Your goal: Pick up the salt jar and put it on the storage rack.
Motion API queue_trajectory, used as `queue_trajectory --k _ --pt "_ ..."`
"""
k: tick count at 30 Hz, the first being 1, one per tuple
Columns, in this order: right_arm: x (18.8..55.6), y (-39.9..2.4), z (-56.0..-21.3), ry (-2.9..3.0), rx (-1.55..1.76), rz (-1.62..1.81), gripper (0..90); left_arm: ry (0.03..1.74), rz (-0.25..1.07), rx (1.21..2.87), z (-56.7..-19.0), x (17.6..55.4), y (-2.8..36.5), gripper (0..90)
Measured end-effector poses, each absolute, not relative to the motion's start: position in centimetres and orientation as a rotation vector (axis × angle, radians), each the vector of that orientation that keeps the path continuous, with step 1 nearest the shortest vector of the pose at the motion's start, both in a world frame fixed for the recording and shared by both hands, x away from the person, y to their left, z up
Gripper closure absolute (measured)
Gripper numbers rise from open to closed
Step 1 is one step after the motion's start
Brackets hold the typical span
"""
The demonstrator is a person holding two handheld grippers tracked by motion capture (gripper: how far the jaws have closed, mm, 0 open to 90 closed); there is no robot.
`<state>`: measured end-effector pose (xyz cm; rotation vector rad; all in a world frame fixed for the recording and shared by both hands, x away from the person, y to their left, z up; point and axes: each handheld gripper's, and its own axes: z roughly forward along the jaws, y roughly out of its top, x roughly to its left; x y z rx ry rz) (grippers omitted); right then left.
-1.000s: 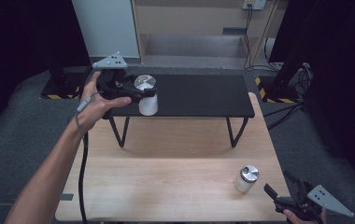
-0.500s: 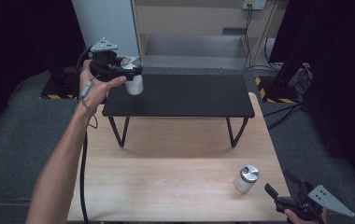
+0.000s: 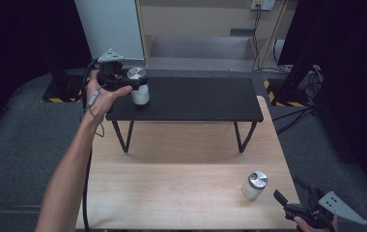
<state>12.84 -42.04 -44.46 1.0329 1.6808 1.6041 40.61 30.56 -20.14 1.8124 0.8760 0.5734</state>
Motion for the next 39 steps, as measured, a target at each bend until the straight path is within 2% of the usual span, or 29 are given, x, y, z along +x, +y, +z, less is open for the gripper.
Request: queue_trajectory --k 11,16,17,19,20,23,31,39 --pt "12.7 -42.1 -44.4 1.672 1.037 1.607 6.4 0.876 0.559 1.824 -21.0 41.1 30.4 33.7" --pt "12.7 -42.0 -44.4 1.676 1.038 1.607 6.4 0.880 0.534 1.776 -22.0 41.1 30.9 33.3" --pt "12.7 -42.0 -44.4 1.676 1.037 1.608 6.4 0.880 0.525 1.770 -22.0 41.1 30.9 29.8" --pt "12.7 -42.0 -44.4 1.676 1.033 1.608 6.4 0.884 0.534 1.774 -21.6 40.9 30.6 16.2" --pt "12.8 -42.0 -44.4 1.677 1.034 1.609 6.4 0.883 0.534 1.762 -21.5 40.7 30.6 12.2" --pt "12.8 -42.0 -44.4 1.680 1.033 1.608 6.4 0.881 0.550 1.735 -21.1 40.2 30.5 7.0" --pt "12.7 -41.9 -44.4 1.679 1.025 1.610 6.4 0.887 0.550 1.648 -19.7 39.4 31.2 4.7" --pt "12.7 -41.9 -44.3 1.678 1.028 1.613 6.4 0.827 0.530 1.637 -18.9 38.7 31.7 4.6"
